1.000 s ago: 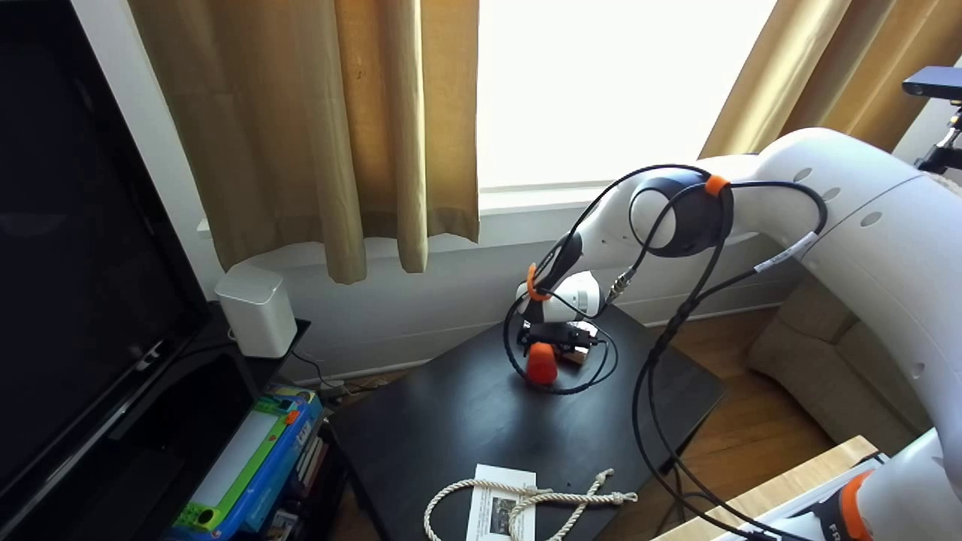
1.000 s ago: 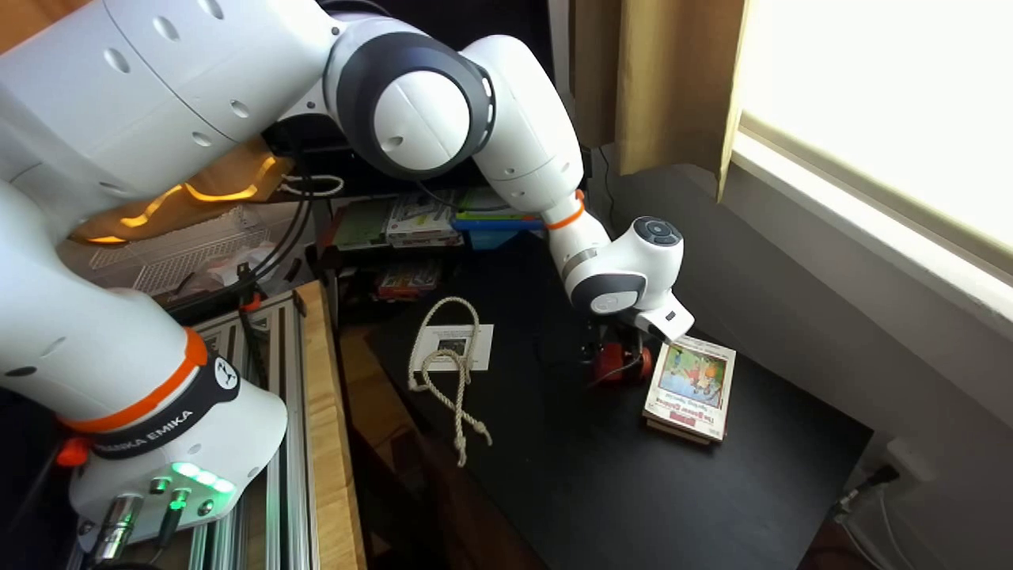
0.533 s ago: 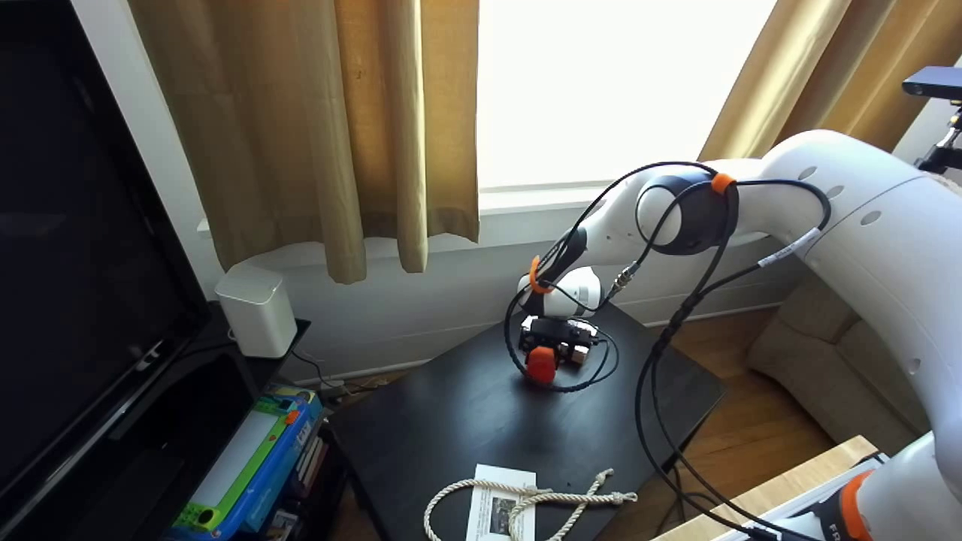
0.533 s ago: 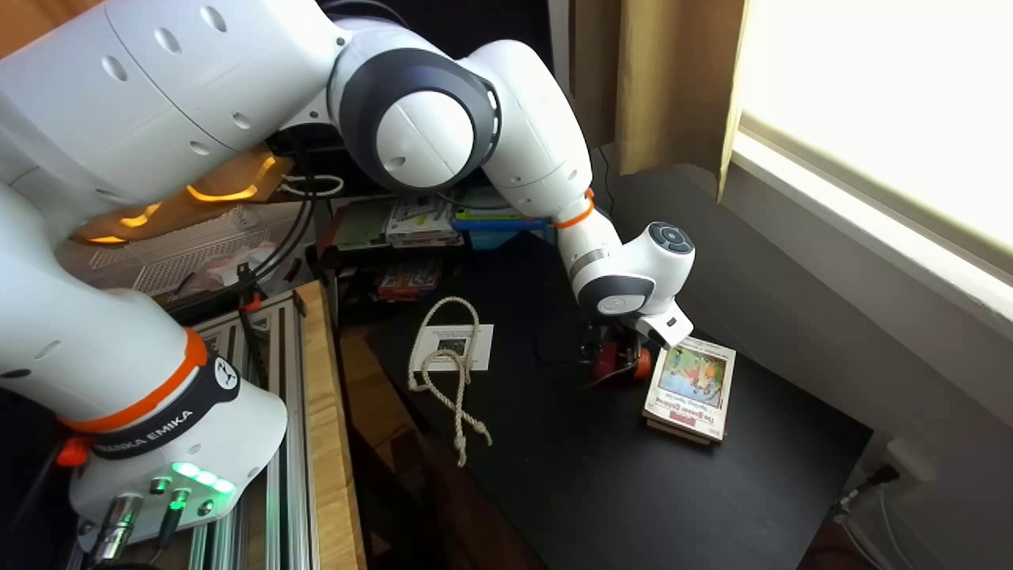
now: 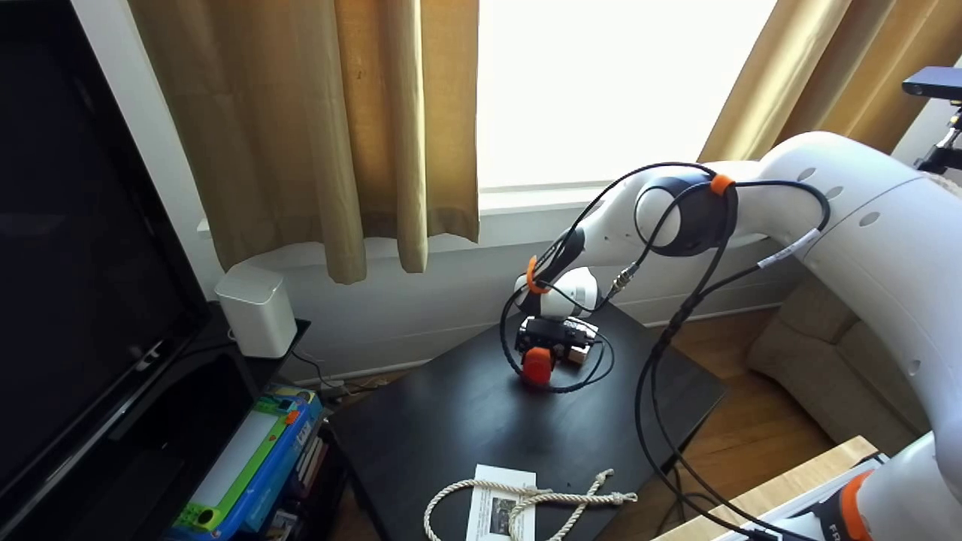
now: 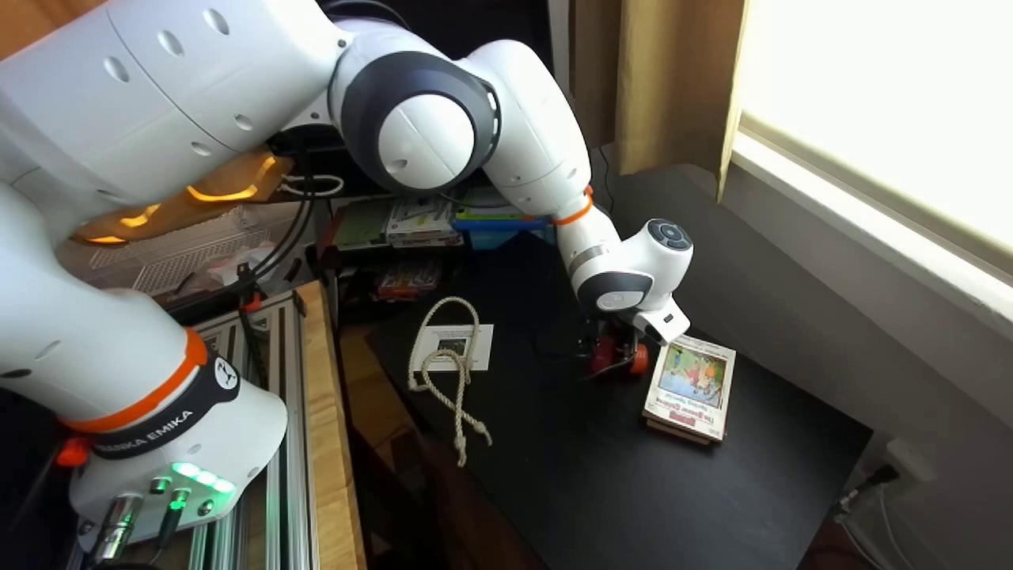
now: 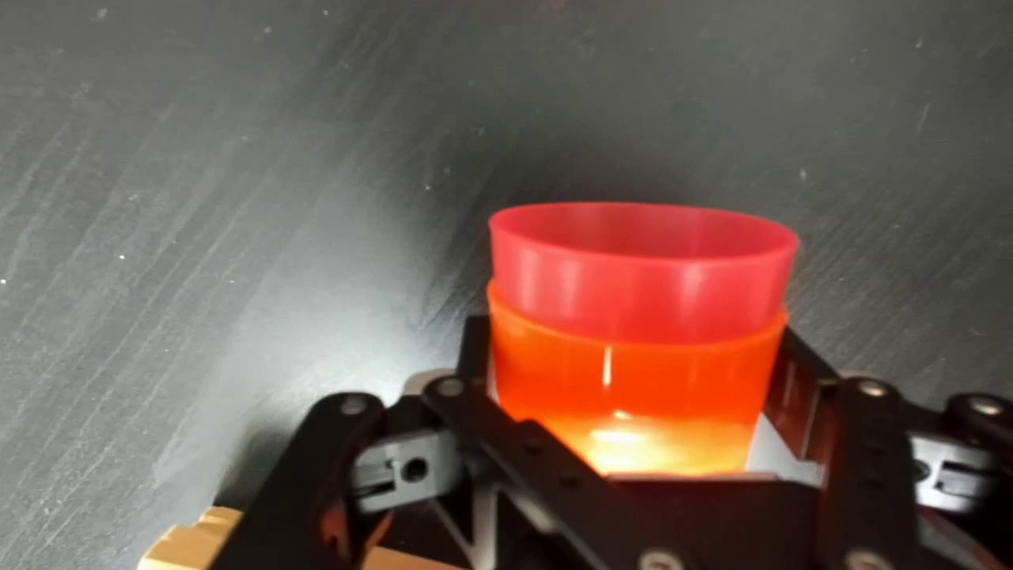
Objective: Stack the cups, then turn them upside down
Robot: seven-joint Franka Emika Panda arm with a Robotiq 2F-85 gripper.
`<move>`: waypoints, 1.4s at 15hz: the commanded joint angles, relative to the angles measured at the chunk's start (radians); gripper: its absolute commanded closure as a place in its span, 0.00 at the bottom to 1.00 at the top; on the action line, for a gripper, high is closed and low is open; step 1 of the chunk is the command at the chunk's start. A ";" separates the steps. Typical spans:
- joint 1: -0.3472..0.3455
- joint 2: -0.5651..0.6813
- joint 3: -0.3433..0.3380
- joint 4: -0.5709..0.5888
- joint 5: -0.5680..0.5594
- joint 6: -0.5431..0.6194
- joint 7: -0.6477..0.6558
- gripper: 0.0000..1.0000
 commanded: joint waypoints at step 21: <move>0.021 -0.008 -0.006 -0.033 -0.013 0.096 0.039 0.00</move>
